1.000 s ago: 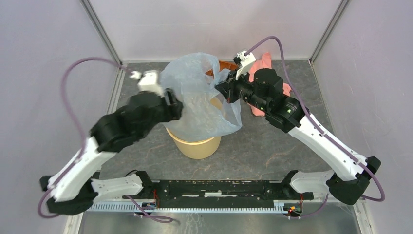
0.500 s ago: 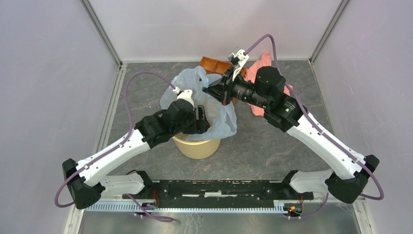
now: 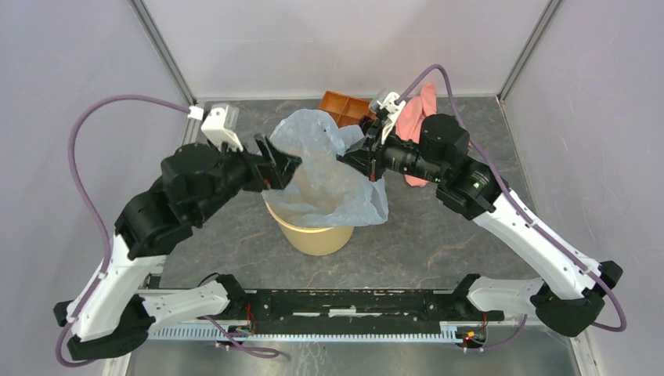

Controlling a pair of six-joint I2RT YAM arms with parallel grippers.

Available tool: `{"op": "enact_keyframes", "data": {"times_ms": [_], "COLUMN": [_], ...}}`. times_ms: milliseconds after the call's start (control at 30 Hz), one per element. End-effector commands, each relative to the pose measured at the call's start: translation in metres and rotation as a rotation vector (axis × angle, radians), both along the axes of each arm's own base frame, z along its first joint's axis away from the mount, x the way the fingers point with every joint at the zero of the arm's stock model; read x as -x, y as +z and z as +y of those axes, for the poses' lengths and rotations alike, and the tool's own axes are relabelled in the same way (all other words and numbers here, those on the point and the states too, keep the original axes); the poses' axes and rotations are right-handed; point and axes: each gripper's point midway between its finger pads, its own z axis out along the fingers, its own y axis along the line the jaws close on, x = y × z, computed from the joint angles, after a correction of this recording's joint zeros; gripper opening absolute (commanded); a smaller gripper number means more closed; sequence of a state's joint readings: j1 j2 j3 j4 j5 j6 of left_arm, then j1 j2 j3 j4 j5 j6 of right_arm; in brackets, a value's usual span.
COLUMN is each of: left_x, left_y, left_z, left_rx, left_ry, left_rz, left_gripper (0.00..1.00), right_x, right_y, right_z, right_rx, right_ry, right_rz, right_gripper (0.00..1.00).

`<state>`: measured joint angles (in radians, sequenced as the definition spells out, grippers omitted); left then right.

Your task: Put the trash bags into the trash bin

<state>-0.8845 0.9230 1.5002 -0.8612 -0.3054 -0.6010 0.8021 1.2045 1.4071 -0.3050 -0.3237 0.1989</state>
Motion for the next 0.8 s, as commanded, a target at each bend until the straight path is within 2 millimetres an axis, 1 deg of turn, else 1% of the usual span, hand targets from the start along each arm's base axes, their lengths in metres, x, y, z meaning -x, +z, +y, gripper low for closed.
{"op": "enact_keyframes", "data": {"times_ms": [0,33,67,100,133,167,233,300,333,367,400,433,467,533,567,633,667,700,767], "left_x": [-0.054,-0.074,-0.088,-0.095,-0.110,-0.118,-0.131,-0.137,-0.136,-0.130,-0.121,-0.114,-0.109,-0.100,-0.094,-0.078,-0.069,-0.061,-0.047], "left_y": [-0.019,-0.010,-0.005,-0.001,0.002,0.002,-0.005,-0.011,-0.009,-0.008,-0.003,-0.005,-0.011,-0.033,-0.044,-0.068,-0.071,-0.078,-0.082], "left_z": [0.021,0.036,0.046,0.044,0.054,0.048,0.032,0.022,0.015,0.009,0.003,-0.001,-0.001,0.000,0.000,-0.005,-0.007,-0.008,-0.014], "left_rx": [-0.269,-0.227,-0.188,-0.153,-0.122,-0.083,0.004,0.094,0.133,0.167,0.201,0.228,0.237,0.241,0.249,0.259,0.257,0.252,0.246], "left_ry": [0.124,0.172,0.186,0.157,0.168,0.110,0.000,-0.071,-0.115,-0.158,-0.200,-0.232,-0.240,-0.231,-0.230,-0.247,-0.253,-0.255,-0.267], "left_rz": [0.000,-0.009,-0.021,-0.033,-0.038,-0.036,-0.011,0.003,-0.008,-0.021,-0.047,-0.051,-0.040,0.019,0.047,0.095,0.101,0.109,0.097], "left_gripper": [1.00,1.00,1.00,1.00,1.00,1.00,1.00,0.99,0.98,0.94,0.89,0.86,0.80,0.60,0.54,0.44,0.39,0.37,0.33], "right_x": [0.010,0.010,0.010,0.010,0.010,0.010,0.009,0.009,0.009,0.008,0.008,0.007,0.005,0.002,0.000,-0.003,-0.004,-0.006,-0.010], "right_y": [0.020,0.021,0.021,0.022,0.021,0.020,0.021,0.020,0.021,0.022,0.022,0.022,0.022,0.021,0.021,0.018,0.016,0.014,0.010], "right_z": [-0.006,-0.005,-0.005,-0.004,-0.003,-0.002,0.000,0.002,0.003,0.004,0.005,0.006,0.006,0.009,0.010,0.013,0.014,0.014,0.015], "right_rx": [-0.038,-0.043,-0.047,-0.052,-0.053,-0.055,-0.062,-0.074,-0.080,-0.083,-0.085,-0.088,-0.091,-0.091,-0.093,-0.091,-0.089,-0.087,-0.089], "right_ry": [0.029,0.030,0.030,0.032,0.032,0.035,0.035,0.041,0.043,0.044,0.044,0.040,0.036,0.031,0.030,0.027,0.022,0.017,-0.004], "right_rz": [-0.054,-0.051,-0.050,-0.047,-0.041,-0.034,-0.024,-0.015,-0.012,-0.011,-0.009,-0.010,-0.008,-0.004,-0.002,0.011,0.017,0.021,0.032], "right_gripper": [0.01,0.01,0.01,0.01,0.00,0.01,0.01,0.01,0.01,0.01,0.01,0.00,0.01,0.01,0.01,0.01,0.01,0.01,0.01]}}
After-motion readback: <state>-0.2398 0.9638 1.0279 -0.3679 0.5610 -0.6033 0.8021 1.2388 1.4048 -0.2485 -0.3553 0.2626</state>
